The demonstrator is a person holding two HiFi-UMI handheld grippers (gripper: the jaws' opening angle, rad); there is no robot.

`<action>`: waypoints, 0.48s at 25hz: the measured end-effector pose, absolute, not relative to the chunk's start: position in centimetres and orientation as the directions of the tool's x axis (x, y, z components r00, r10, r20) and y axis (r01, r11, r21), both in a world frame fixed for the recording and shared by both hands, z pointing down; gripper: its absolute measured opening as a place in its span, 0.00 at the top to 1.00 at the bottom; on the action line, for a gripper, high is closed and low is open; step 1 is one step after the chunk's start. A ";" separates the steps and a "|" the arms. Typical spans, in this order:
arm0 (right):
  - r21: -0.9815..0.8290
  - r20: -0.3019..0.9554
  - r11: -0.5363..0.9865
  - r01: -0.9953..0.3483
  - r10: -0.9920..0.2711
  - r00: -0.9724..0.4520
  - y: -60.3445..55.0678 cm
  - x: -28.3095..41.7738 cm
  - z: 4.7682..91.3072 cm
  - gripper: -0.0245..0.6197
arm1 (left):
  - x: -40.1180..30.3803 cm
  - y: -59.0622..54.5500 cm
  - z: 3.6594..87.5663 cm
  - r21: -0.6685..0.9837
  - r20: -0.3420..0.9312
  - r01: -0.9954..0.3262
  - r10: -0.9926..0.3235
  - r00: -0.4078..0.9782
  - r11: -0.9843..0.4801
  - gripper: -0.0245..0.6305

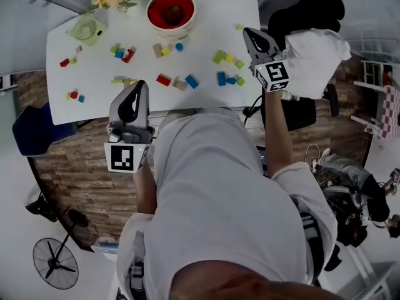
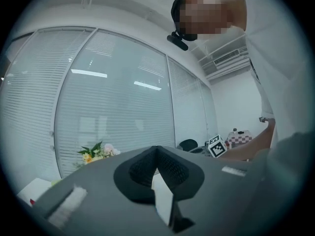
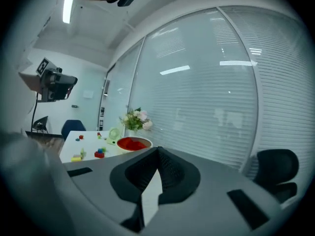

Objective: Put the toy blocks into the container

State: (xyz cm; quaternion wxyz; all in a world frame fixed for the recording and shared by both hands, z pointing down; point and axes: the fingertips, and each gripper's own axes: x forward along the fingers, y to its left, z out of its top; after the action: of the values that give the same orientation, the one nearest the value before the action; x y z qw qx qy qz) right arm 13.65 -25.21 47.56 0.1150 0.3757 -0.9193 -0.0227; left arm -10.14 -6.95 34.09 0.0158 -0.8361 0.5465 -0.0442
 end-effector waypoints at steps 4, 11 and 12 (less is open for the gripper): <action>0.143 0.293 0.651 -0.746 -0.747 -0.596 -24.8 18.5 51.5 0.96 | -8.3 -8.2 34.3 -0.049 0.071 -0.892 -0.892 0.446 -0.450 0.96; 0.194 0.538 0.720 -0.666 -0.646 -0.541 -28.4 19.3 59.8 0.76 | -9.0 -8.0 34.2 -0.045 0.086 -0.910 -0.909 0.407 -0.412 0.96; 0.208 0.592 0.749 -0.629 -0.608 -0.529 -29.2 19.1 61.4 0.70 | -9.4 -7.7 34.3 -0.050 0.090 -0.915 -0.914 0.395 -0.401 0.96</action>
State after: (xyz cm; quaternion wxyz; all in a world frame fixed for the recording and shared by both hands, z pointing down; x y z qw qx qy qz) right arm 19.06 -29.17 61.45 0.3322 0.3537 -0.8742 0.0155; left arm -9.39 -7.68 34.31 -0.0038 -0.8353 0.5474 -0.0516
